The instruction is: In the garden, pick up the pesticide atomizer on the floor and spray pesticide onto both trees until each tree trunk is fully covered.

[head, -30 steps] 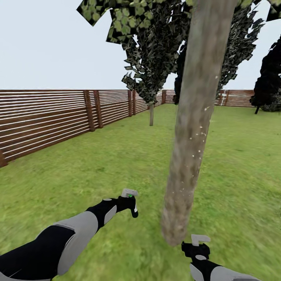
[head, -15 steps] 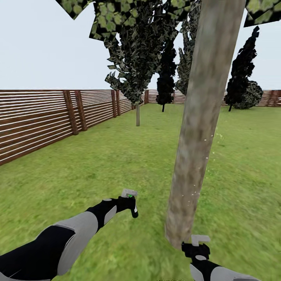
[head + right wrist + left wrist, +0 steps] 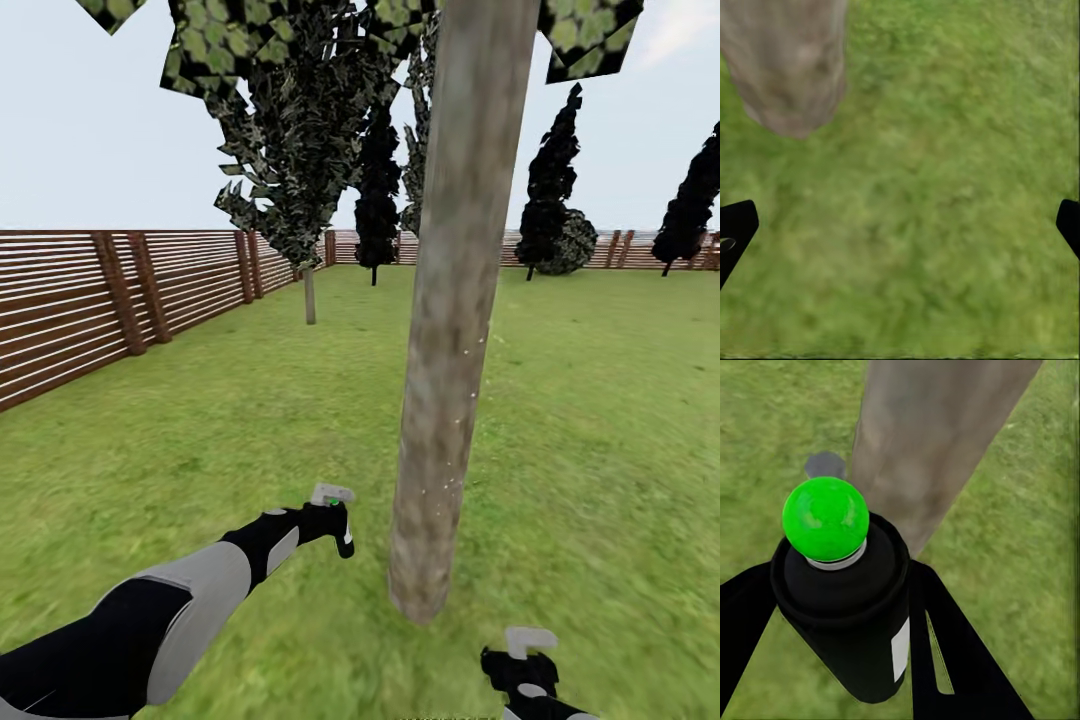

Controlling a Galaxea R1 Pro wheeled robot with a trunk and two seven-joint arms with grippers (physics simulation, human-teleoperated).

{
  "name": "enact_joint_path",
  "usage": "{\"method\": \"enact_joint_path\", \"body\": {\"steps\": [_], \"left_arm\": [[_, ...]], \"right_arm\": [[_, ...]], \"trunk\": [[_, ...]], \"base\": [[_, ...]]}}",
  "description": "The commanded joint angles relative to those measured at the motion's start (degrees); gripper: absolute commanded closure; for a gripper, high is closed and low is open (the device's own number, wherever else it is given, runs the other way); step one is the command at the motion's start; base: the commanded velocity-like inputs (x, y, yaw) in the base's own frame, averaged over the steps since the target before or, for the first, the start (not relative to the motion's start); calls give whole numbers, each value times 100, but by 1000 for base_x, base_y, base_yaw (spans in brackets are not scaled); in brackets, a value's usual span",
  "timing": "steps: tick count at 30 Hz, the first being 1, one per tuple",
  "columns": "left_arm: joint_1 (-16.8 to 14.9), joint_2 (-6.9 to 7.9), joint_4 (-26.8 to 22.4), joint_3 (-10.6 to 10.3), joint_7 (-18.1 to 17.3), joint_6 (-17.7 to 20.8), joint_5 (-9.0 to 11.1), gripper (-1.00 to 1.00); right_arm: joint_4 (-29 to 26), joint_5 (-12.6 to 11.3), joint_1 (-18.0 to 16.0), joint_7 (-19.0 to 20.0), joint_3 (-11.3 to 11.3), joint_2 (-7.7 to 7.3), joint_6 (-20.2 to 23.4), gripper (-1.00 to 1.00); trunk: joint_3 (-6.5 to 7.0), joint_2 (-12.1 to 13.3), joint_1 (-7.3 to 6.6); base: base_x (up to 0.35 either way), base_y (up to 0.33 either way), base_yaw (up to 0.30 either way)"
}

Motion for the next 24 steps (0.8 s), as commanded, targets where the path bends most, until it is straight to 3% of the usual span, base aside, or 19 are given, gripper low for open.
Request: {"method": "enact_joint_path", "body": {"steps": [1, 5, 8, 13, 18, 24], "left_arm": [[-4, 0, -4, -34, -12, 24, 57, 100], [-4, 0, -6, -33, -12, 21, 54, 100], [-4, 0, -6, -33, -7, 20, 56, 100], [4, 0, 0, -34, -3, 25, 59, 100], [231, 0, -5, -35, -1, 16, 58, 100], [250, 0, -6, -35, -8, -24, 89, 100]], "right_arm": [[23, 27, 45, -16, -4, -63, -43, -100], [20, 14, 339, -19, -2, -321, -54, -100], [19, 19, 457, -19, -2, -429, -57, -100], [21, 5, 570, -19, -2, -443, -180, -100], [28, 3, 723, -19, -2, -424, -423, -100], [28, -15, 779, -19, -5, -415, -452, -100]], "trunk": [[-7, -5, 0], [-3, -5, 0], [-1, -5, 0], [9, -5, 0], [20, -5, 0], [28, -5, 0]], "base": [[0, 0, -300], [0, 0, -297], [0, 0, -142], [0, 0, -247], [139, 146, -281], [61, 63, -128]]}}
